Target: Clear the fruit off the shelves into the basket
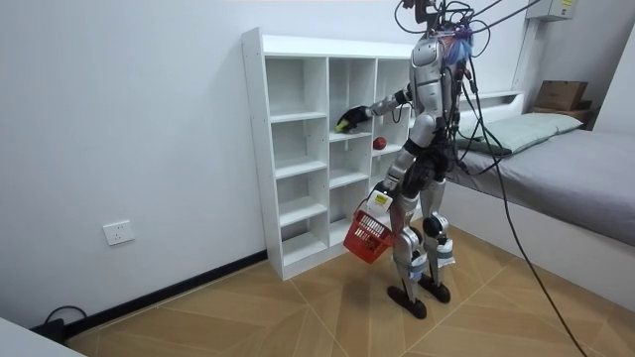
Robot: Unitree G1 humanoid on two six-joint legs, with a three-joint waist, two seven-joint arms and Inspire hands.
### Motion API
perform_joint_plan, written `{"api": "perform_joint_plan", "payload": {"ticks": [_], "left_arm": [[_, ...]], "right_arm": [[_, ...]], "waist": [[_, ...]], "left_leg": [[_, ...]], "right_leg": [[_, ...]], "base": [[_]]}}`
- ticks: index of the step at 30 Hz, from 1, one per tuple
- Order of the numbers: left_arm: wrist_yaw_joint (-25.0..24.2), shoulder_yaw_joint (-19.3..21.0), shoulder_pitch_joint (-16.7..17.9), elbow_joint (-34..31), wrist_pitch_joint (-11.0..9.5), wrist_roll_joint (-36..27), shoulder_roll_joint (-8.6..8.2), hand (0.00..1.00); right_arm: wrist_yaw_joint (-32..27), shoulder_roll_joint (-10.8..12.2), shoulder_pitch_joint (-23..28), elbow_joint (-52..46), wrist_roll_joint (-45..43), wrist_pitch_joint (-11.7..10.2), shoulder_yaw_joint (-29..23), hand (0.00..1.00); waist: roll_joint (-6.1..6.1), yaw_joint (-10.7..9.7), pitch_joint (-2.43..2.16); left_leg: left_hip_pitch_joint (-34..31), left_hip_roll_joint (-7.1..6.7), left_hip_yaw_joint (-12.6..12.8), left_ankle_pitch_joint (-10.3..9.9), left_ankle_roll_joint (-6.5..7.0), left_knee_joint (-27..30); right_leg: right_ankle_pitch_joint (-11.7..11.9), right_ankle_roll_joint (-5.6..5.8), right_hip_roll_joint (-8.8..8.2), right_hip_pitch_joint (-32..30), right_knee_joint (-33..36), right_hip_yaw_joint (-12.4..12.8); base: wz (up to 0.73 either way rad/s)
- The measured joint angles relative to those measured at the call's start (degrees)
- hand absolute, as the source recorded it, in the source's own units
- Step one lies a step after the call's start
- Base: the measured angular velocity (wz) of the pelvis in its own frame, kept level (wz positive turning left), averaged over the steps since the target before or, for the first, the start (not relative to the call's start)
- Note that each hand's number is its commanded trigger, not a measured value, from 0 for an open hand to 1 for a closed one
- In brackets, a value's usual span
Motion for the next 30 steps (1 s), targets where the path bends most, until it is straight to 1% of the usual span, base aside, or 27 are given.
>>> {"api": "perform_joint_plan", "payload": {"ticks": [4,6,7,8,9,10,11,12,13,14,15,16,17,18,19,20,21,23,24,26,27,28,29,30], "left_arm": [[0.2,0.0,0.0,0.1,0.0,-1.0,-0.16,1.00],[0.6,-0.3,-0.3,0.1,-0.1,-2.8,-0.29,1.00],[0.7,-0.6,-0.4,0.1,-0.1,-3.4,-0.23,1.00],[1.1,-0.7,-0.3,0.1,-0.1,-4.6,-0.22,1.00],[1.8,-1.3,-0.3,0.2,0.0,-5.9,-0.15,1.00],[2.0,-1.5,-0.3,0.2,0.0,-6.5,-0.19,1.00],[2.1,-1.6,-0.3,0.2,0.0,-7.6,-0.52,1.00],[2.3,-1.6,-0.4,0.1,0.0,-7.7,-0.98,1.00],[2.6,-1.6,-0.3,0.1,0.0,-7.7,-1.18,1.00],[2.9,-1.6,-0.4,0.1,0.0,-7.7,-1.43,1.00],[3.3,-1.6,-0.5,0.1,0.0,-8.3,-1.77,1.00],[3.5,-1.7,-0.5,0.1,0.0,-8.8,-1.92,1.00],[4.2,-2.0,-0.5,0.0,0.0,-9.5,-2.13,1.00],[4.5,-2.1,-0.4,0.0,0.0,-9.8,-2.16,1.00],[4.5,-2.2,-0.2,-0.2,-0.1,-10.3,-2.20,1.00],[4.7,-2.1,-0.1,-0.2,-0.3,-11.5,-2.31,1.00],[5.0,-1.8,-0.1,-0.2,-0.7,-12.1,-2.68,1.00],[5.5,-1.7,0.0,-0.2,-1.4,-12.1,-3.30,1.00],[5.5,-1.7,0.1,-0.3,-1.8,-12.1,-3.55,1.00],[5.7,-2.0,0.3,-0.9,-2.3,-12.1,-3.73,1.00],[5.7,-2.3,0.3,-1.5,-2.3,-12.1,-3.74,1.00],[5.7,-2.4,0.3,-1.9,-2.4,-12.1,-3.75,1.00],[5.7,-2.8,0.3,-2.5,-2.6,-12.2,-3.82,1.00],[5.6,-3.0,0.3,-2.6,-2.7,-12.2,-4.12,1.00]], "right_arm": [[0.0,0.2,1.6,-2.5,1.6,-0.1,0.0,1.00],[0.4,0.1,5.0,-7.3,2.6,0.0,0.1,1.00],[0.5,0.1,5.8,-8.6,3.0,0.0,0.2,1.00],[0.7,0.1,7.2,-10.9,3.6,0.0,0.6,1.00],[1.2,0.2,8.3,-12.5,3.5,0.0,1.1,1.00],[1.7,0.2,9.0,-13.5,3.4,0.0,1.1,1.00],[2.8,0.2,10.2,-15.4,3.3,0.0,1.1,1.00],[3.7,0.4,11.8,-17.5,3.0,0.0,1.1,1.00],[4.0,0.7,12.5,-18.5,2.8,0.0,1.1,1.00],[4.6,1.2,14.4,-20.7,2.2,0.0,1.0,1.00],[5.5,1.2,16.4,-23.4,2.2,0.0,1.1,1.00],[5.8,1.2,17.6,-24.5,2.3,0.0,1.2,1.00],[6.3,1.4,19.8,-26.3,2.8,-0.1,1.3,1.00],[6.6,1.7,20.8,-27.1,2.7,0.0,1.3,1.00],[6.9,2.2,22.9,-28.8,2.0,0.1,1.3,1.00],[7.6,2.7,24.7,-30.4,0.6,0.1,1.2,1.00],[8.3,3.1,26.0,-31.7,-0.9,0.1,1.0,1.00],[9.4,3.1,27.5,-33.3,-1.9,0.1,1.0,1.00],[10.0,3.2,28.7,-34.3,-2.4,0.1,1.0,1.00],[10.9,3.3,30.0,-35.9,-3.5,0.1,1.0,1.00],[11.7,3.3,30.5,-36.5,-4.0,0.1,1.1,1.00],[11.9,3.3,30.8,-37.1,-4.5,0.1,1.1,1.00],[12.6,3.4,31.4,-38.6,-5.5,0.2,1.1,1.00],[13.5,3.5,32.0,-39.5,-6.3,0.3,1.2,1.00]], "waist": [[0.03,-0.3,0.02],[0.16,-0.4,0.02],[0.24,-0.6,0.04],[0.50,-1.0,0.09],[0.96,-1.8,0.05],[1.20,-2.0,-0.02],[1.81,-2.2,-0.03],[2.48,-2.8,-0.20],[2.77,-3.1,-0.31],[3.26,-3.6,-0.46],[3.69,-3.9,-0.47],[3.86,-4.0,-0.47],[4.26,-4.5,-0.44],[4.47,-4.7,-0.51],[4.87,-4.9,-0.56],[5.35,-5.1,-0.79],[5.88,-5.5,-1.05],[6.49,-6.5,-1.06],[6.62,-6.7,-1.12],[6.70,-7.2,-1.06],[6.92,-7.8,-1.01],[7.09,-7.9,-0.93],[7.42,-8.0,-0.78],[7.90,-8.0,-0.75]], "left_leg": [[0.9,0.04,0.2,0.0,0.08,-0.6],[1.3,0.07,0.3,0.1,0.09,-0.9],[1.3,0.07,0.4,0.1,0.09,-0.9],[1.7,0.08,0.7,0.1,0.10,-0.9],[2.2,0.08,1.1,0.1,0.10,-0.9],[2.3,0.10,1.4,0.1,0.10,-0.9],[2.7,0.13,1.9,0.1,0.10,-1.0],[3.0,0.14,2.4,0.1,0.20,-1.4],[3.1,0.15,2.8,0.2,0.32,-1.6],[3.2,0.17,3.2,0.2,0.38,-1.7],[3.5,0.17,3.2,0.2,0.39,-1.8],[3.8,0.17,3.2,0.2,0.40,-1.9],[4.6,0.16,3.4,0.2,0.40,-2.1],[5.1,0.18,3.5,0.2,0.40,-2.3],[6.1,0.28,4.1,0.2,0.40,-2.8],[6.5,0.43,4.9,0.2,0.40,-3.1],[6.7,0.55,5.4,0.2,0.40,-3.5],[7.0,0.69,6.3,0.3,0.51,-3.9],[7.3,0.85,6.7,0.3,0.55,-4.1],[7.9,1.12,7.5,0.4,0.67,-4.7],[8.1,1.29,8.0,0.4,0.67,-4.7],[8.1,1.34,8.3,0.4,0.67,-4.7],[8.3,1.52,9.1,0.4,0.67,-5.0],[8.8,1.72,9.9,0.4,0.67,-5.7]], "right_leg": [[0.0,0.00,-0.09,0.5,0.0,0.2],[0.0,0.00,-0.09,0.7,-0.1,0.8],[0.0,0.00,-0.08,0.7,-0.1,1.1],[0.0,0.01,-0.11,0.9,-0.1,1.6],[0.0,0.01,-0.18,1.4,-0.1,1.9],[0.0,0.01,-0.23,1.4,-0.1,2.2],[0.0,0.01,-0.28,1.6,-0.1,3.2],[0.0,0.02,-0.36,1.6,-0.1,3.7],[0.0,0.04,-0.42,1.5,-0.1,4.0],[0.0,0.07,-0.46,1.4,-0.1,4.7],[0.0,0.09,-0.50,1.5,-0.1,4.7],[0.0,0.09,-0.53,1.7,-0.1,4.7],[0.0,0.10,-0.56,2.4,-0.2,4.9],[0.0,0.10,-0.56,2.7,-0.2,5.2],[0.0,0.12,-0.54,3.2,-0.3,6.3],[-0.1,0.14,-0.49,3.2,-0.2,7.3],[0.0,0.15,-0.46,3.2,-0.1,7.8],[0.0,0.16,-0.47,3.3,0.0,7.8],[0.0,0.16,-0.44,3.3,0.0,7.8],[0.0,0.16,-0.34,3.4,0.0,7.9],[0.0,0.16,-0.27,3.4,0.0,8.0],[0.0,0.17,-0.23,3.3,0.0,8.3],[0.0,0.18,-0.15,3.3,0.0,9.0],[0.1,0.25,0.02,3.3,0.1,9.7]], "base": [[-0.02],[0.00],[-0.07],[-0.08],[-0.10],[-0.17],[-0.21],[-0.20],[-0.20],[-0.22],[-0.22],[-0.12],[-0.04],[-0.08],[-0.19],[-0.31],[-0.27],[-0.22],[-0.27],[-0.28],[-0.23],[-0.26],[-0.36],[-0.35]]}}
